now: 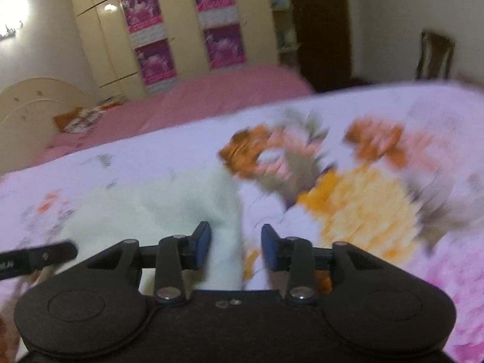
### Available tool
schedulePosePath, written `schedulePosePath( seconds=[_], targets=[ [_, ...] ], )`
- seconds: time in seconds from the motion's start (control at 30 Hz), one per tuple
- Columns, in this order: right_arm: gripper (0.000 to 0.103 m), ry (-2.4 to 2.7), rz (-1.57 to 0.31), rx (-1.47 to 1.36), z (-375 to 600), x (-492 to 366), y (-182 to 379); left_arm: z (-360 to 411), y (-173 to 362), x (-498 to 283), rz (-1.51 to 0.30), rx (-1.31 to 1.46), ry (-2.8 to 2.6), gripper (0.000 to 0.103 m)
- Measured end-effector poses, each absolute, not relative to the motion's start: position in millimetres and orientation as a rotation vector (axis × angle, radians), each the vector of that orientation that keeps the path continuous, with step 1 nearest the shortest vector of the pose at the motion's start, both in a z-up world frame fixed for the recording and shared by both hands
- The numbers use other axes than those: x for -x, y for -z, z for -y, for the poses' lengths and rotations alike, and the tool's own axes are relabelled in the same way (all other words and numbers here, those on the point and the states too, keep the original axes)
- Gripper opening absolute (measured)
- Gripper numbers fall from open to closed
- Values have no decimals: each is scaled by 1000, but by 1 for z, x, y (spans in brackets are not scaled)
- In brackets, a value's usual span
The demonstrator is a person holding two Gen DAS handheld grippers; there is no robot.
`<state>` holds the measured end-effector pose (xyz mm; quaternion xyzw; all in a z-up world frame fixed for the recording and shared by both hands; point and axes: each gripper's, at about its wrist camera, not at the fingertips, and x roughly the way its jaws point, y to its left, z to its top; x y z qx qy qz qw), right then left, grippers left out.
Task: Fold small clothes
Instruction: 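Fold the held side over the bundle with the right tool, release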
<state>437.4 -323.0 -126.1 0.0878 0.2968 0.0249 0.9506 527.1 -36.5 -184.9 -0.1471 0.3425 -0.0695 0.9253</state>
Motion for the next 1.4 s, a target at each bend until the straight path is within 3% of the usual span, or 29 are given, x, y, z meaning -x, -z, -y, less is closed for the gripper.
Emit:
schedulePosePath(
  seconds=[0.13,0.37,0.43,0.63,0.9,1.1,1.4],
  targets=[
    [29,-124,-537,-186,313,-440,110,44,182,-537,-698,287,140,85],
    [11,-166,-674,-154,315,-467,150,51,201,-551,-740,263,106,92],
    [11,-159,-680,-158,316,-465,142,47,195,-544,-741,298,121,92],
    [24,-198,-626,-121,316,-414,126,44,187,-495,-720,243,178,92],
    [25,-121,-664,-63,318,-394,140,47,196,-475,-750,265,167,93],
    [24,-136,-635,-119,320,-362,114,47,184,-441,-740,250,204,93],
    [25,-104,-734,-86,314,-335,154,63,202,-417,-774,146,198,93]
  ],
)
